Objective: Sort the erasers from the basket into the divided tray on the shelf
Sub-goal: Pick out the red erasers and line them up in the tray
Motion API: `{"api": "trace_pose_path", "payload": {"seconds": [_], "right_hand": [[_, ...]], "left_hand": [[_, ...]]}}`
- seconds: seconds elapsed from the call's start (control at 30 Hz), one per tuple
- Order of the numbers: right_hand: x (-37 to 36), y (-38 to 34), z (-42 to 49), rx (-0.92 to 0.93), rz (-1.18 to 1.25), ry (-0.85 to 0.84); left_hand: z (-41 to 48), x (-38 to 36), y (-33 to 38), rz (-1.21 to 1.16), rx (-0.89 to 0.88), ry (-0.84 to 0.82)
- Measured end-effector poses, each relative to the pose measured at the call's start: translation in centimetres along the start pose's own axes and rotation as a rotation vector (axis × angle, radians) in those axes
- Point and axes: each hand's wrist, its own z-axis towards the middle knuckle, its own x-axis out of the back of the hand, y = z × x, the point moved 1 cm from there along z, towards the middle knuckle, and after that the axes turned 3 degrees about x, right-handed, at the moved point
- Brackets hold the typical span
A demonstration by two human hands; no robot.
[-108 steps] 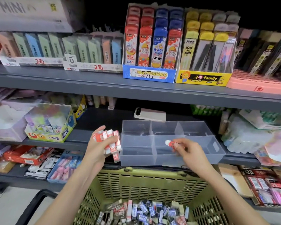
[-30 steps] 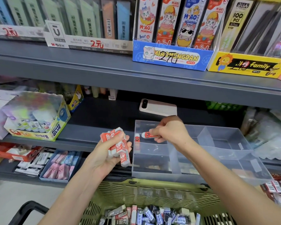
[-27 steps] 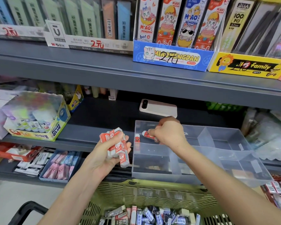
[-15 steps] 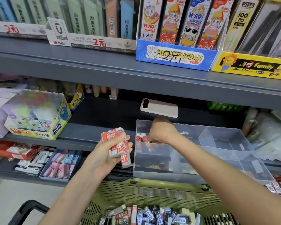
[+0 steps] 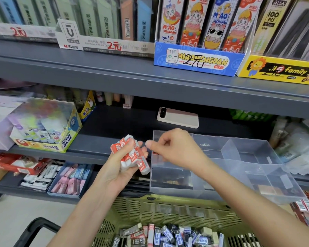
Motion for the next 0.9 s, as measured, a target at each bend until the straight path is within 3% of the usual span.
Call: {"api": "trace_pose_path", "payload": {"seconds": [0.13,0.3,0.43,0.57,0.7,0.8,0.9], "right_hand": [[-0.4,-1.8,-2.4,0.068,-0.121,0.029],[-1.2,-2.5,-2.7,-0.092,0.406,-0.219],[-0.2,-1.8,-3.2,-0.184,0.548,-0.176],[1.9,0.1,-4.7,-0.249,0.620,-0.151],[4.3,2.6,-6.4,-0.264,0.683,-0.088],[5.8,4.2,-7.2,-0.272,0.687,-0.044],[6.2,4.9,-7.6,-0.269,0.736,-0.075]], "left_hand": [[-0.2,0.1,0.1,-0.100,-0.007,-0.024],[-0.4,0.1,0.3,-0.121,-0.036,-0.073],[-0.2,0.1,0.0,-0.083,-0.018,-0.104],[-0.4,-0.5,-0.6,0.119,-0.004,-0.158],[-0.7,-1.3,-0.8,0.139,0.006,-0.109],[-1.0,-1.9,-0.4,0.177,-0.035,-0.100],[-1.4,-3.0,-0.3,0.280,-0.112,-0.192]]}}
